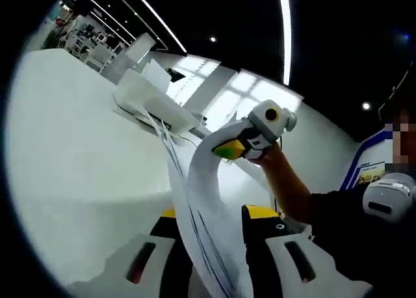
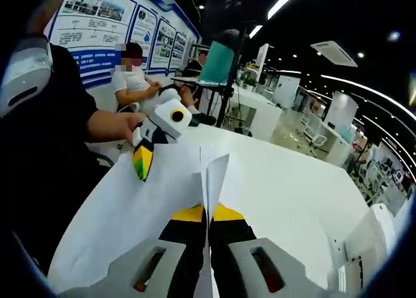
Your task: Organize the stack of printing papers by aligning and flattening the scattered papers on the table
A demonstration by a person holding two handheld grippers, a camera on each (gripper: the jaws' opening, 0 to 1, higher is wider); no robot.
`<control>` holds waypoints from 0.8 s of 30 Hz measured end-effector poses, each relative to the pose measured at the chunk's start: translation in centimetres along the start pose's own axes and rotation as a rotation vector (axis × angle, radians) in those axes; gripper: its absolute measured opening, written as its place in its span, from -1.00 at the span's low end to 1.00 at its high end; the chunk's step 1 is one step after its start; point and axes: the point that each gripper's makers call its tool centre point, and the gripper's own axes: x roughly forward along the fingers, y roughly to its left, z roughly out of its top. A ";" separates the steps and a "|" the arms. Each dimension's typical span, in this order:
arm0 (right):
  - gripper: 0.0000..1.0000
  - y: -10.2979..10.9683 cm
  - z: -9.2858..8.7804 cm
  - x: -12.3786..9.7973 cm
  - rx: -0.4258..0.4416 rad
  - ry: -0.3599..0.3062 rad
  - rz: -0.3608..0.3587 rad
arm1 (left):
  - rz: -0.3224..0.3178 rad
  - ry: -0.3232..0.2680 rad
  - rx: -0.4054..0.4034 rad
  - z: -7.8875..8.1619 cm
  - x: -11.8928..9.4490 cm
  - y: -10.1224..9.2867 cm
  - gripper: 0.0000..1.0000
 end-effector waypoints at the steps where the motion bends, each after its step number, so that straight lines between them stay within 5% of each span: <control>1: -1.00 0.2 0.1 0.1 0.001 -0.002 0.008 | 0.000 0.003 0.002 0.0 0.0 -0.1 -0.36; 24: -1.00 2.8 0.7 3.0 -0.009 0.006 0.120 | 0.031 0.057 0.055 -0.9 0.6 -0.6 -0.43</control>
